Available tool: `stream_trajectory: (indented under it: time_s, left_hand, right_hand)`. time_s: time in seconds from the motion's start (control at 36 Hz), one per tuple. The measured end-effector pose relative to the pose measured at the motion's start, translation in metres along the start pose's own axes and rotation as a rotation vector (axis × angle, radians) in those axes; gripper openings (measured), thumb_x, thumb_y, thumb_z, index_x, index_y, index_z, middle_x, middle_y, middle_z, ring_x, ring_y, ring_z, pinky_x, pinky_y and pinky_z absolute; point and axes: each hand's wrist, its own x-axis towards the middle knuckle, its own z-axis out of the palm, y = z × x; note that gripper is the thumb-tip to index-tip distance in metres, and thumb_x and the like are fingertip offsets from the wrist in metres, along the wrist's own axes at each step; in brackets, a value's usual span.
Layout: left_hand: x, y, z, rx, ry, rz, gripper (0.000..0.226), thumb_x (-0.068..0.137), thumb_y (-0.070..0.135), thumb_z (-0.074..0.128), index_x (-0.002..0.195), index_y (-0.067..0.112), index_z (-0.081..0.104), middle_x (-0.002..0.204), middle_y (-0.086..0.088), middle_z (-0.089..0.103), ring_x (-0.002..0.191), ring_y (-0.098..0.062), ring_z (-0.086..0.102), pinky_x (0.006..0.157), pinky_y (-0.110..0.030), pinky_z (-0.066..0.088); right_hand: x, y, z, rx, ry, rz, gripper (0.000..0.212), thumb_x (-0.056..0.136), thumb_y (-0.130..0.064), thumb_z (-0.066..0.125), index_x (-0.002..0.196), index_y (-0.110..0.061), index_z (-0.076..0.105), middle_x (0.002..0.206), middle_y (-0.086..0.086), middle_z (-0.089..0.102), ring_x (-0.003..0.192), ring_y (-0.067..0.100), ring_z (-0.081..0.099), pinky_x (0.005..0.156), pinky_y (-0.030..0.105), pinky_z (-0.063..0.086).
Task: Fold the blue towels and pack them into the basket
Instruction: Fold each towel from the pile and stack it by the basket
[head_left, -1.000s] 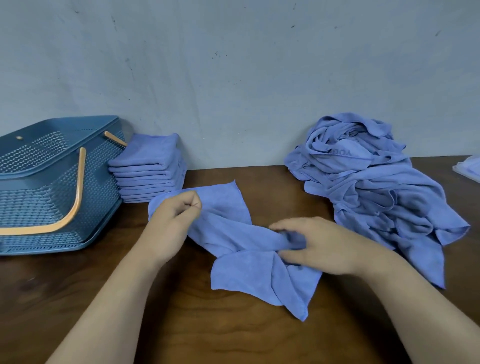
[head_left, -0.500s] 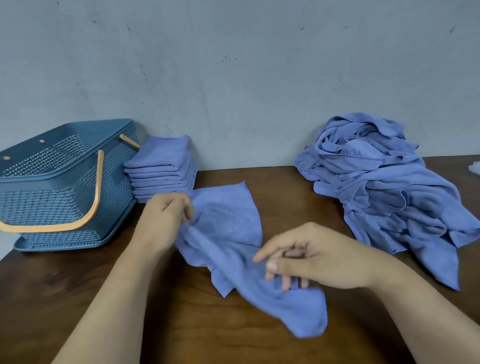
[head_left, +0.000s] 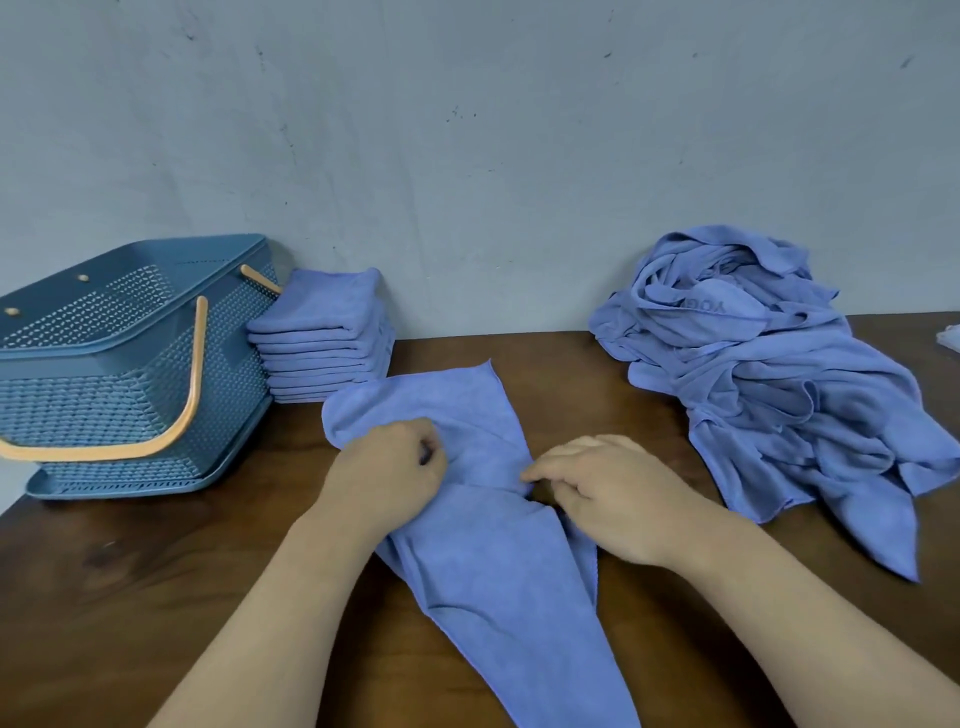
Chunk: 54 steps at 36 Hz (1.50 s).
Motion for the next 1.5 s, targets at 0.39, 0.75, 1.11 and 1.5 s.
stream_trajectory:
  time_s: [0.39, 0.75, 1.11, 1.5]
  left_hand:
    - [-0.004, 0.023, 0.015, -0.561, -0.041, 0.238, 0.019, 0.097, 0.02, 0.07, 0.096, 0.038, 0.076, 0.086, 0.01, 0.073, 0.07, -0.006, 0.061, 0.07, -0.022, 0.054]
    - [0.001, 0.001, -0.003, 0.151, 0.131, -0.25, 0.023, 0.089, 0.036, 0.056, 0.073, 0.022, 0.064, 0.068, 0.007, 0.064, 0.061, -0.014, 0.058, 0.053, -0.027, 0.04]
    - [0.027, -0.013, 0.019, -0.061, 0.076, -0.254, 0.057, 0.095, 0.075, 0.049, 0.138, 0.04, 0.062, 0.145, 0.011, 0.055, 0.136, -0.024, 0.045, 0.115, -0.049, 0.03]
    - [0.123, 0.015, -0.008, -0.172, -0.197, -0.153, 0.024, 0.081, 0.018, 0.075, 0.069, 0.017, 0.055, 0.075, 0.001, 0.059, 0.074, -0.018, 0.054, 0.06, -0.028, 0.041]
  right_hand:
    - [-0.026, 0.016, -0.038, -0.099, 0.165, 0.402, 0.019, 0.084, -0.023, 0.051, 0.07, -0.013, 0.058, 0.064, 0.003, 0.059, 0.066, 0.028, 0.058, 0.055, 0.038, 0.047]
    - [0.006, 0.049, 0.02, 0.058, 0.099, 0.273, 0.053, 0.109, -0.048, 0.038, 0.161, -0.039, 0.036, 0.173, -0.014, 0.022, 0.159, 0.007, 0.018, 0.129, 0.045, 0.018]
    - [0.012, 0.061, 0.025, 0.004, -0.049, 0.295, 0.062, 0.104, -0.07, 0.019, 0.163, -0.059, 0.002, 0.175, -0.014, -0.015, 0.161, 0.012, -0.017, 0.131, 0.045, -0.007]
    - [0.012, 0.064, 0.026, 0.006, -0.053, 0.283, 0.063, 0.104, -0.07, 0.017, 0.163, -0.058, -0.001, 0.175, -0.014, -0.019, 0.16, 0.011, -0.021, 0.131, 0.046, -0.008]
